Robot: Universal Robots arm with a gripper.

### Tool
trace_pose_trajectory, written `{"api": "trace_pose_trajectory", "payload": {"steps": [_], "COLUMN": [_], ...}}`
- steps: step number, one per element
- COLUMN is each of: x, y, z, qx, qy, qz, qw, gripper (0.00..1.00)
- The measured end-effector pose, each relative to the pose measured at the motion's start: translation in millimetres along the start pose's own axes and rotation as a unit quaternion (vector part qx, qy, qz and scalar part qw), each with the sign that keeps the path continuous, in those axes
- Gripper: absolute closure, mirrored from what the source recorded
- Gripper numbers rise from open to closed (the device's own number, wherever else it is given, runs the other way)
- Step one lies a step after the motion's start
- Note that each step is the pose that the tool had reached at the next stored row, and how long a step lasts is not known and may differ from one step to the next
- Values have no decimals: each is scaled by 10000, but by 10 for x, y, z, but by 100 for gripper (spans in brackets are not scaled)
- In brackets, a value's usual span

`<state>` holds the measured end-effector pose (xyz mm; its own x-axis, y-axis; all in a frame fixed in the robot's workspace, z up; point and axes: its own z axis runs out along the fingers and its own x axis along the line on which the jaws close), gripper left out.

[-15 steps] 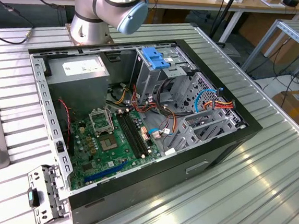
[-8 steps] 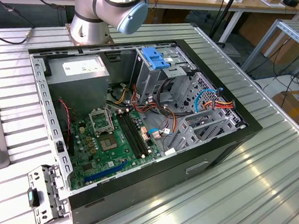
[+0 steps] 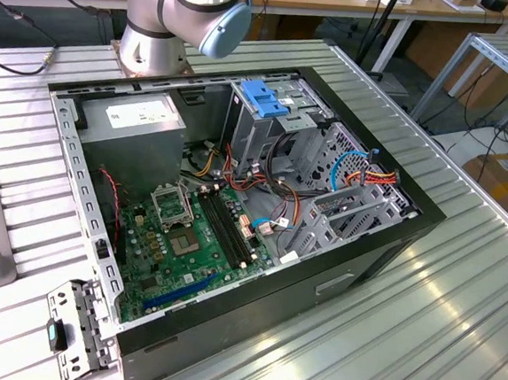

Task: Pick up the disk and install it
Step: 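Pick up the disk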

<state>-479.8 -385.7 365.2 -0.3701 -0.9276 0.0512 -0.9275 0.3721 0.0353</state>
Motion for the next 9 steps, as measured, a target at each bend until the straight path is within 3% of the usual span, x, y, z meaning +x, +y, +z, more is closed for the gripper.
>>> {"api": "trace_pose_trajectory", "payload": {"steps": [9], "x": [0], "y": [0], "z": [1], "qx": [15], "qy": [10], "qz": [-297], "qw": [9996], "gripper": [90]}}
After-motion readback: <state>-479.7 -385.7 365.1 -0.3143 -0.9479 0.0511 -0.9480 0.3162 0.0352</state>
